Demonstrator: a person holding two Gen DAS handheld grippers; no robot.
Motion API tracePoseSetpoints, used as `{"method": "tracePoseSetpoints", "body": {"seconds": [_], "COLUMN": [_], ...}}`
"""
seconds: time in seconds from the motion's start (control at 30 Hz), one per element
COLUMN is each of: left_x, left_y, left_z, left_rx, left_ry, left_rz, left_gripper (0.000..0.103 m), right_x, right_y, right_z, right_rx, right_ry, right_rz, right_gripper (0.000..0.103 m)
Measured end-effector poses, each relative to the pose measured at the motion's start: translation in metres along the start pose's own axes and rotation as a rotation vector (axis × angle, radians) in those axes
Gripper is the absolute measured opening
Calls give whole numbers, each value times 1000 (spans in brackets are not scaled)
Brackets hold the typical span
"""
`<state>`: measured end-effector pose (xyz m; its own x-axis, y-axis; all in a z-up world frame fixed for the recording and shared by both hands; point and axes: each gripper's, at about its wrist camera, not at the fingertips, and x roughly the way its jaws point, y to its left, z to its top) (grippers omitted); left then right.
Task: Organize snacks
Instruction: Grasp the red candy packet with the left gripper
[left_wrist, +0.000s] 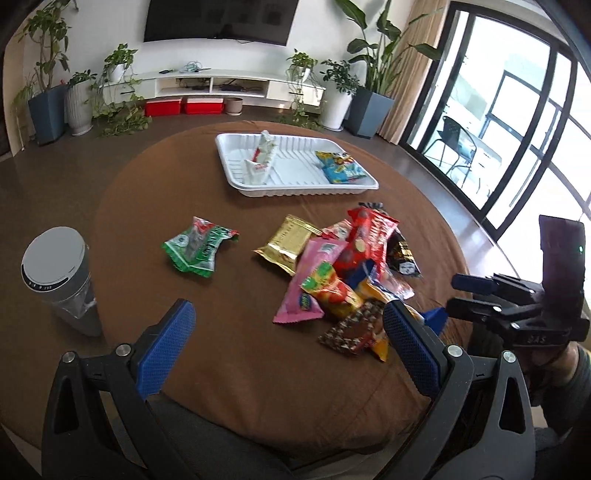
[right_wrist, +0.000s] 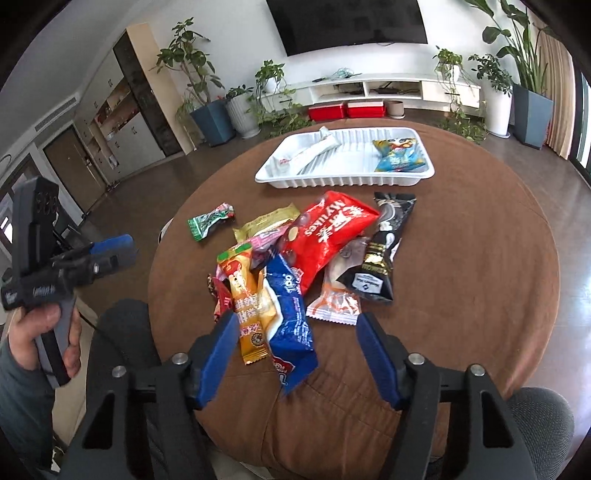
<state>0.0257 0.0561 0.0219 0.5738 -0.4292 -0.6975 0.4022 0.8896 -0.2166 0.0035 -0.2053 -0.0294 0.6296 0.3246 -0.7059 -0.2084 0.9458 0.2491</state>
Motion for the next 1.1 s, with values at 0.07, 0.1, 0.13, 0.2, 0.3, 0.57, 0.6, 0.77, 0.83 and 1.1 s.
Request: {"method": "tracePoseSetpoints", "body": {"seconds": [0.07, 0.1, 0.13, 0.2, 0.3, 0.57, 0.6, 0.77, 0.83, 1.1], "left_x": [11, 20, 28, 42, 56, 89, 90, 100, 103, 104], "left_y": [-21, -30, -36, -46, -52, -48, -49, -48, -46, -39], "left_z": [-8, -8, -10, -13, -16, -16, -15, -12, -11, -15], "left_rx": [59, 84, 101, 126, 150, 173, 175, 181, 177, 149], "left_ry": [17, 37, 58, 90, 115, 190, 193, 212, 220, 223], "left_rz": [-36, -47, -61, -89, -97, -115, -116, -110, -115, -130], "left_gripper": [102, 102, 95, 81, 76, 45, 45, 45, 45, 17], "right_x": [4, 6, 6, 7, 8, 14, 15, 18, 18, 24], "right_y": [2, 1, 1, -3, -9, -10, -9, -9, -10, -4], "right_z": [-2, -2, -4, -7, -10, -14, -14, -14, -14, -14], "right_rx": [-4, -2, 3, 17, 35, 27, 25, 17, 18, -7], "right_ry": [17, 24, 30, 38, 45, 64, 67, 75, 77, 94], "right_rz": [-4, -5, -5, -8, -16, -10, -10, -15, -16, -20], "right_gripper": [66, 66, 66, 66, 66, 66, 66, 66, 66, 66]}}
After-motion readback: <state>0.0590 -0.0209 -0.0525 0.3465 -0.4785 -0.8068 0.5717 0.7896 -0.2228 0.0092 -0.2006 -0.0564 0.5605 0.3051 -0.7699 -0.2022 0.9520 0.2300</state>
